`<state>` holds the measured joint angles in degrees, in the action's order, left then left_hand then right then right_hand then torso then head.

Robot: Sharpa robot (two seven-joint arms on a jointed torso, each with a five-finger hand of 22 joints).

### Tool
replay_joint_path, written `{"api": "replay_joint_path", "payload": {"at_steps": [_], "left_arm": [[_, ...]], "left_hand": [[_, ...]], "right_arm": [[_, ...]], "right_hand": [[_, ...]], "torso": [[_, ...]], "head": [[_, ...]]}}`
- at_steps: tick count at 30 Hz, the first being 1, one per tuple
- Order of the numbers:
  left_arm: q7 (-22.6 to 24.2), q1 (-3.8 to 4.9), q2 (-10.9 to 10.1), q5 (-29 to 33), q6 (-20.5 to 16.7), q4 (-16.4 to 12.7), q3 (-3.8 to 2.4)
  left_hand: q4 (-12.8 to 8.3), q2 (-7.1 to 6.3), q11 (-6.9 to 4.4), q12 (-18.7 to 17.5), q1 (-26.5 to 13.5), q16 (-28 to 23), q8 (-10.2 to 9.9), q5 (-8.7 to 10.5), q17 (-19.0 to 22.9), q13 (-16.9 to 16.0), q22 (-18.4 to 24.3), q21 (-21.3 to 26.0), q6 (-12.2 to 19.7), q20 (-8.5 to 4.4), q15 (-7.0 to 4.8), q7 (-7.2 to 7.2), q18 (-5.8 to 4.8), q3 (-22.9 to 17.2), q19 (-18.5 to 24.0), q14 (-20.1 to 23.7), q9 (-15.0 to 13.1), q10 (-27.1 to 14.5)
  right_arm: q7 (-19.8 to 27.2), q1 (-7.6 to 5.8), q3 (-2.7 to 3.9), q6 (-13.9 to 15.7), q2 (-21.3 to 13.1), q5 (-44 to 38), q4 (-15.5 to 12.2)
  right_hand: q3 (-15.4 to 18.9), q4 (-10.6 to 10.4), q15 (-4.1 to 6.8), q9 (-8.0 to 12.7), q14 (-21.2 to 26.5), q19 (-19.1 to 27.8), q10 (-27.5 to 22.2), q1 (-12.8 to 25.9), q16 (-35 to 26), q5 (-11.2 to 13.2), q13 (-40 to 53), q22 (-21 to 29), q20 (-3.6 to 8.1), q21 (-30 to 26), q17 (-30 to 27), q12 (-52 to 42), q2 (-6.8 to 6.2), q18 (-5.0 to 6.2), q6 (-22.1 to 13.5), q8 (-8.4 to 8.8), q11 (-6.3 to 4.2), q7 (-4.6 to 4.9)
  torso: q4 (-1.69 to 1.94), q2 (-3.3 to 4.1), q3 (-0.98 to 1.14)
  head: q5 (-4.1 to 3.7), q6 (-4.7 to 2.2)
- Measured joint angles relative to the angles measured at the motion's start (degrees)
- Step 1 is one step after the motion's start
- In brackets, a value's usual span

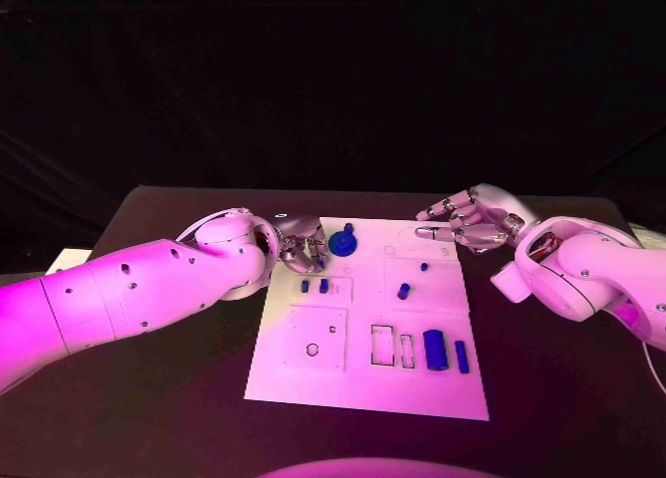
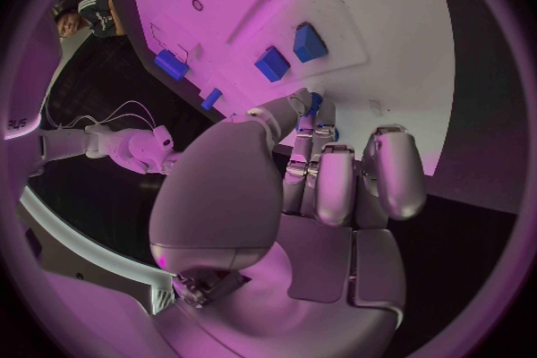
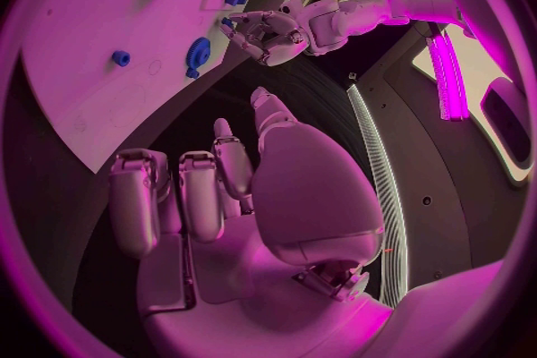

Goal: Assemble the parts on the task board

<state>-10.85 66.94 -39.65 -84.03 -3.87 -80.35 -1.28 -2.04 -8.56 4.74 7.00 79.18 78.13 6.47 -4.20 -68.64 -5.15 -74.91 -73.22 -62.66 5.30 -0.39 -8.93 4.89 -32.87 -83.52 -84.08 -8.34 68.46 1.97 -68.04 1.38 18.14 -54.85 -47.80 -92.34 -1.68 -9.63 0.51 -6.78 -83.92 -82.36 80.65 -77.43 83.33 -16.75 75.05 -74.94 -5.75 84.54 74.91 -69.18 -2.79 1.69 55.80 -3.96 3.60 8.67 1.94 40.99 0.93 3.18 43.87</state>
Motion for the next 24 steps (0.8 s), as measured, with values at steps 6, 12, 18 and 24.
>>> {"api": "replay_joint_path", "payload": {"at_steps": [6,12,18,24], "left_arm": [[-0.3,-0.18,0.0,0.0,0.6,0.0,0.15],[-0.6,-0.19,0.0,0.0,0.8,0.1,0.16],[-0.8,-0.19,-0.1,0.1,0.8,0.2,0.13],[-0.9,-0.16,-0.8,0.2,0.8,0.1,0.10]], "left_hand": [[0.2,-0.80,1.43,-2.4,-0.8,0.0,-1.7,0.00,0.9,0.9,0.0,1.9,2.0,0.73,0.84,-1.30,0.00,-0.2,0.7,0.2,1.0,-2.5],[0.4,-1.43,1.82,-3.2,-1.4,-0.3,-2.8,0.00,1.5,1.2,0.0,3.6,3.8,1.19,1.23,-1.65,0.00,-0.4,1.2,0.2,1.8,-3.7],[0.2,-1.79,2.22,-3.2,-1.8,-0.3,-2.9,0.00,2.2,1.5,1.8,6.9,6.6,1.75,1.43,-1.80,0.00,-0.5,2.2,0.0,3.1,-6.2],[0.2,-1.79,2.33,-3.2,-1.8,-0.3,-2.8,0.00,2.5,1.5,2.4,7.7,7.7,1.94,1.63,-1.69,0.00,-0.5,2.4,0.2,3.7,-7.5]], "right_arm": [[0.0,0.00,0.00,0.0,0.0,0.0,0.0],[0.0,0.00,0.00,-0.1,0.0,0.0,0.1],[-0.1,0.00,0.00,-0.1,-0.1,0.0,0.3],[-0.5,0.00,0.00,-0.2,-0.2,-0.4,0.9]], "right_hand": [[0.0,0.0,0.00,0.0,0.0,0.0,0.0,0.0,0.0,0.0,0.0,0.0,0.00,0.0,0.0,0.0,0.00,0.00,0.0,0.00,0.00,0.00],[0.0,0.0,0.00,0.0,0.0,0.0,0.0,0.0,0.0,0.0,0.0,0.0,0.00,0.0,0.0,0.0,0.00,0.00,0.0,0.00,0.00,0.00],[0.2,-0.2,0.00,0.0,0.0,0.3,0.0,0.0,-0.4,0.0,0.0,0.0,-0.09,-0.3,0.0,0.1,0.00,-0.01,0.0,0.00,0.00,0.00],[0.4,-0.1,0.00,-0.2,0.0,3.3,-7.2,-0.7,-3.7,0.0,-9.7,0.0,0.09,-2.7,-0.6,16.4,0.71,1.35,-0.1,0.00,-0.11,-0.13]], "torso": [[0.01,-0.01,-0.01],[0.01,-0.01,-0.03],[0.01,-0.01,-0.05],[-0.02,-0.01,-0.05]], "head": [[0.00,-0.01],[0.02,-0.02],[0.03,-0.05],[0.03,-0.05]]}}
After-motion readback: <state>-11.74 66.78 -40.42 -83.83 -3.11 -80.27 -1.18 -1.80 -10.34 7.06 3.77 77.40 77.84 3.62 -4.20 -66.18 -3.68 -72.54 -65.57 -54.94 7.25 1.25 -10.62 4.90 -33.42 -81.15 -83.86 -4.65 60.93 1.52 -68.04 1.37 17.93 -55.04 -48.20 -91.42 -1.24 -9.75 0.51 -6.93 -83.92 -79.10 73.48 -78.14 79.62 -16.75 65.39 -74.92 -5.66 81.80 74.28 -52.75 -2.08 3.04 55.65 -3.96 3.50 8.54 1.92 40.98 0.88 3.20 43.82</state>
